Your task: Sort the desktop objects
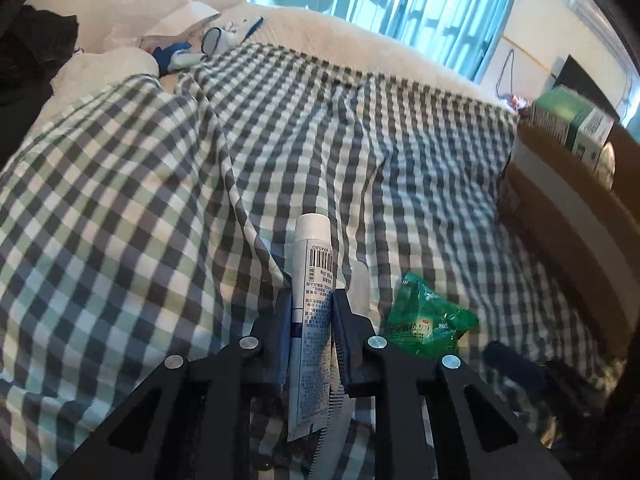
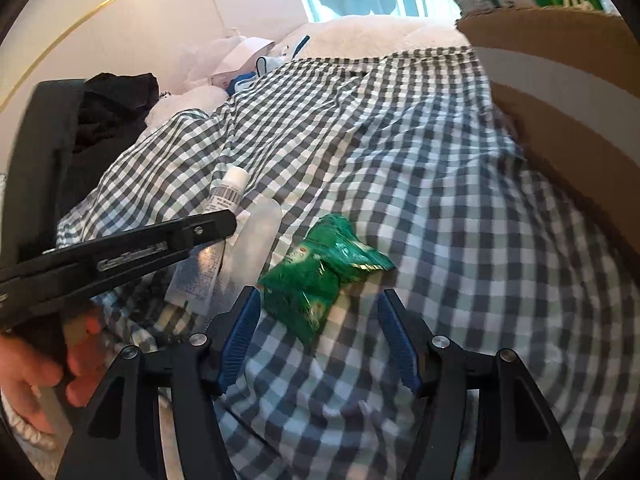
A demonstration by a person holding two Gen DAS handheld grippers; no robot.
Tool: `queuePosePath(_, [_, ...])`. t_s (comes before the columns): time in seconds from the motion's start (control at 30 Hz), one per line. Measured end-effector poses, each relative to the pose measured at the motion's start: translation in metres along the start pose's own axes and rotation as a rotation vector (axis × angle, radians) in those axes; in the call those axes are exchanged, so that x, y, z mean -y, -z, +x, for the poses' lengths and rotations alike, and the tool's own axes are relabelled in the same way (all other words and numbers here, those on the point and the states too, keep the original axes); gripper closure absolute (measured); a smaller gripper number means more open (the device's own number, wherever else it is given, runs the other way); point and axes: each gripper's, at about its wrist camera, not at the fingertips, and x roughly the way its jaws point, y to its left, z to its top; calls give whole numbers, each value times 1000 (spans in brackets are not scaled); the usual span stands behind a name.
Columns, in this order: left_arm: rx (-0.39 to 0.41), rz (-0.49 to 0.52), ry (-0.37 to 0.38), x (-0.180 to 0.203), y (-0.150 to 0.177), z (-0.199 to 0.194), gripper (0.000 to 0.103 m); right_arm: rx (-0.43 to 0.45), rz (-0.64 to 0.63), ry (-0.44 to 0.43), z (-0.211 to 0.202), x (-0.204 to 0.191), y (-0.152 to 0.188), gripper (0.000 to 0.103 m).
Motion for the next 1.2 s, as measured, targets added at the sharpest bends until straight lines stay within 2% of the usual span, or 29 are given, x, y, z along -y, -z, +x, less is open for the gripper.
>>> queuePosePath(0.23, [0, -22, 12, -5, -2, -7, 84, -22, 7, -25, 25, 2, -12, 43])
queuePosePath(0.33, [-5, -24, 24, -4, -1, -10, 84, -24, -17, -26, 28, 1, -11, 57])
queuePosePath(0.37, [-10, -21, 24, -4, -1, -10, 84, -24, -17, -28, 26, 1, -11, 67])
queuePosePath(0.47, [-21, -19, 21, -3, 3, -11, 84, -10, -25, 1, 20, 3, -11, 69])
queuePosePath(0.63, [-20, -39, 26, -11, 7, -24, 84, 40, -68, 89, -5, 4, -12, 72])
queuePosePath(0.9, [-6, -88, 72, -25, 15, -52, 84, 57, -5, 169, -51, 25, -7, 73])
queuePosePath(1.03, [56, -69, 78, -21, 19, -74, 84, 81, -53, 196, -80, 9, -1, 73])
queuePosePath(1.2, [134, -78, 94, -18, 25, -104, 84, 126, -84, 176, -117, -18, 8, 73])
